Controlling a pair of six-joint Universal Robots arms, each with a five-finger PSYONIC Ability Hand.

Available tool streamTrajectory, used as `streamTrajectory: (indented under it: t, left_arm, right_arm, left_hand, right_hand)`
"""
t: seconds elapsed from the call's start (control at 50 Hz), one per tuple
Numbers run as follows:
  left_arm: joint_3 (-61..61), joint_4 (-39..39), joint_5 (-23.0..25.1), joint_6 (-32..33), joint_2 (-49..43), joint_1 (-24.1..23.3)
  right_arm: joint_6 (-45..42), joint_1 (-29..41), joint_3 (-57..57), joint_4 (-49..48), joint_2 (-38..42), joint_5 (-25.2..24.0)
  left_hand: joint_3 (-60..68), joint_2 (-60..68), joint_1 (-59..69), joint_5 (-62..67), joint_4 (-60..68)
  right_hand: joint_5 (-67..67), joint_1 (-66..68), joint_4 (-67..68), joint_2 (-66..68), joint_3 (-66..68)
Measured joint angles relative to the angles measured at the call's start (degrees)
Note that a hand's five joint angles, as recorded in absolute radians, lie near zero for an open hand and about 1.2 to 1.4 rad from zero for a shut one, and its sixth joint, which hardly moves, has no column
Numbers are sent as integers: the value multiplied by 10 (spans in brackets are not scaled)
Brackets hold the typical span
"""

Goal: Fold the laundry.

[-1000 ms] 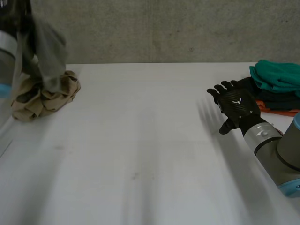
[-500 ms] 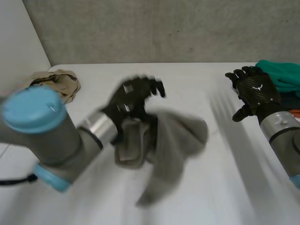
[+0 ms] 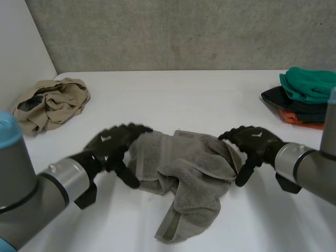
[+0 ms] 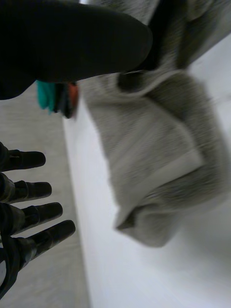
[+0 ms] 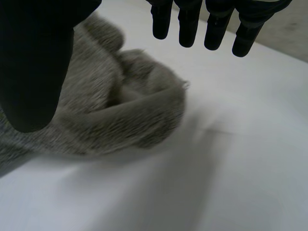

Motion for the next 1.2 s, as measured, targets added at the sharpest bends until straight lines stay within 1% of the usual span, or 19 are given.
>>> streamTrajectory:
  t: [0.18, 0.28, 0.38, 0.44, 0.52, 0.56, 0.6, 0.62, 0.68, 0.8, 0.82, 0.88, 0.9, 0.96, 1.06, 1.12, 1.14, 1.16, 1.2]
  left_arm:
    - [-2, 47, -11, 20, -87, -28]
    - [41, 82, -32, 26, -148, -52]
    - [83, 79, -52, 31, -191, -71]
    - [102, 70, -59, 36, -207, -79]
    - [115, 63, -63, 42, -218, -84]
    - [124, 63, -68, 47, -223, -86]
    - [128, 63, -71, 50, -222, -85]
    - [131, 64, -74, 53, -220, -84]
    - [135, 66, -81, 57, -215, -80]
    - [137, 54, -93, 74, -158, -61]
    - [138, 48, -92, 80, -146, -55]
    - [139, 34, -85, 96, -124, -44]
    - [141, 25, -79, 109, -114, -37]
    - [150, 11, -64, 134, -104, -22]
    - [168, -6, -39, 157, -108, -3]
    - [172, -22, -27, 149, -119, -1]
    - [170, -28, -24, 142, -122, -2]
    - [165, -35, -22, 129, -126, -5]
    - [149, -41, -20, 100, -129, -12]
  right_arm:
    - [-124, 27, 52, -88, 17, 11]
    - [-198, 22, 74, -144, -3, 30]
    - [-246, 4, 76, -161, -29, 16]
    - [-275, -7, 70, -156, -30, -8]
    - [-305, -15, 60, -146, -18, -33]
    - [-330, -17, 49, -140, 3, -54]
    - [-338, -17, 44, -139, 15, -63]
    - [-346, -16, 37, -141, 30, -72]
    - [-353, -13, 27, -146, 52, -84]
    - [-344, 6, -8, -197, 111, -112]
    - [-340, 11, -18, -205, 123, -115]
    - [-337, 19, -39, -215, 143, -119]
    - [-336, 23, -55, -216, 154, -119]
    - [-337, 30, -87, -210, 169, -119]
    - [-326, 37, -132, -192, 173, -113]
    - [-307, 42, -143, -182, 162, -108]
    - [-299, 43, -142, -179, 156, -106]
    - [-291, 45, -139, -176, 148, -103]
    - [-279, 45, -124, -174, 133, -98]
  left_hand:
    - [0, 1, 2, 0, 1]
    - [1, 1, 2, 0, 1]
    - [11, 14, 17, 9, 14]
    - [64, 68, 88, 60, 73]
    - [222, 226, 251, 207, 221]
    - [425, 431, 464, 409, 420]
    - [425, 431, 464, 409, 420]
    - [541, 550, 558, 532, 551]
    - [558, 564, 558, 538, 569]
    - [559, 564, 558, 538, 569]
    - [559, 564, 558, 538, 569]
    - [559, 564, 558, 538, 569]
    - [559, 564, 558, 538, 570]
    - [559, 565, 558, 538, 572]
    - [559, 566, 558, 538, 572]
    - [377, 379, 375, 381, 394]
    - [233, 234, 200, 227, 237]
    - [151, 152, 125, 141, 153]
    - [116, 116, 113, 102, 115]
  right_hand:
    - [0, 0, 0, 0, 0]
    - [0, 0, 0, 0, 0]
    - [0, 0, 0, 0, 0]
    - [0, 0, 0, 0, 0]
    - [0, 0, 0, 0, 0]
    - [0, 0, 0, 0, 0]
    - [0, 0, 0, 0, 0]
    - [0, 0, 0, 0, 0]
    - [0, 0, 0, 0, 0]
    - [24, 18, 34, 32, 35]
    - [143, 145, 147, 148, 149]
    - [336, 359, 347, 358, 350]
    - [468, 481, 480, 491, 482]
    - [535, 522, 555, 553, 553]
    - [535, 522, 563, 553, 559]
    - [535, 522, 563, 553, 559]
    - [535, 522, 563, 553, 559]
    - [535, 522, 563, 553, 559]
    - [535, 522, 563, 553, 559]
